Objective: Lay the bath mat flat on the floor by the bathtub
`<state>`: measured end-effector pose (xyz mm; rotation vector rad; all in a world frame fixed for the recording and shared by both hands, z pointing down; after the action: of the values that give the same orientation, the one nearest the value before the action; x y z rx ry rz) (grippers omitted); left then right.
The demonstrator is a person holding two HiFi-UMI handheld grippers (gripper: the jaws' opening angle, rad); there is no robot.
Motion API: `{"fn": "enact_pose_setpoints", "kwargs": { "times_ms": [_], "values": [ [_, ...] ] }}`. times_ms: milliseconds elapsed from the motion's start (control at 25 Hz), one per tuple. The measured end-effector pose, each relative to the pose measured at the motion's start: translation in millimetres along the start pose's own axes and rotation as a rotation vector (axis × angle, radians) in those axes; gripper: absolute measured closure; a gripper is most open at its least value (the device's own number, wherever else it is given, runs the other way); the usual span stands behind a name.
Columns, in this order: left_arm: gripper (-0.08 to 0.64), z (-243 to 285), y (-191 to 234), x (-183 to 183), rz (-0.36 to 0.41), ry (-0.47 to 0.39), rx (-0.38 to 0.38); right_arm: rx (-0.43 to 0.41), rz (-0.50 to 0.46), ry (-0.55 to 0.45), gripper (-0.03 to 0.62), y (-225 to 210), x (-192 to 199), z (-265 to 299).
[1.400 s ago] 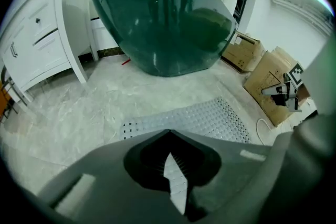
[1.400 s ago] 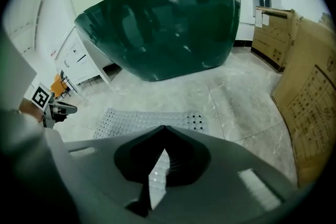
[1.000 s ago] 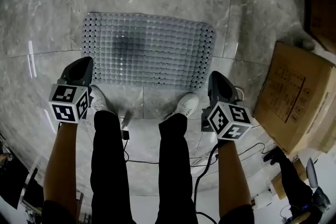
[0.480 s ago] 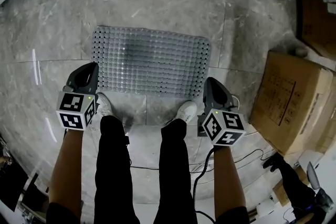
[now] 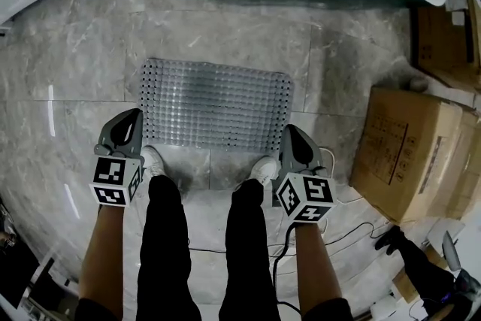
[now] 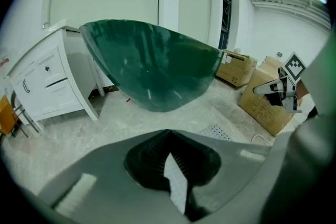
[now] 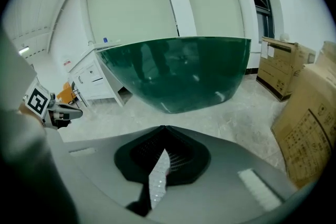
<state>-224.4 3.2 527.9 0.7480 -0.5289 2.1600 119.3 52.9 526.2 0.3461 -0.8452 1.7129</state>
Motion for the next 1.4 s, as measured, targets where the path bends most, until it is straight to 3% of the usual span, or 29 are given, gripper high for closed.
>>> {"fn": "enact_pose_setpoints", "kwargs": {
  "times_ms": [1000,1400],
  "values": [
    [0.560,-134,-1,-126,0.036,-0.208,-0.084,-0.088,-0.097,-0.298,0.569,91,-117,-120],
    [0.560,-187,11,-157,0.049,-0.273,-0.141,-0.066,-0.069,-0.399,0.569,92,-164,-168]
  ]
}}
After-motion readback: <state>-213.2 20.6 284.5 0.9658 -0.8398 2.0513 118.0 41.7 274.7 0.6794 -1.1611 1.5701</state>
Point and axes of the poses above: the fingertips, and each gripper's own axes: z forward along the fingers, y to its left, x out of its underside, the point moved 4 cm from there along -z, backward along the fingers, and after that the axes turned 13 degrees about z, right-handed, at the moved point
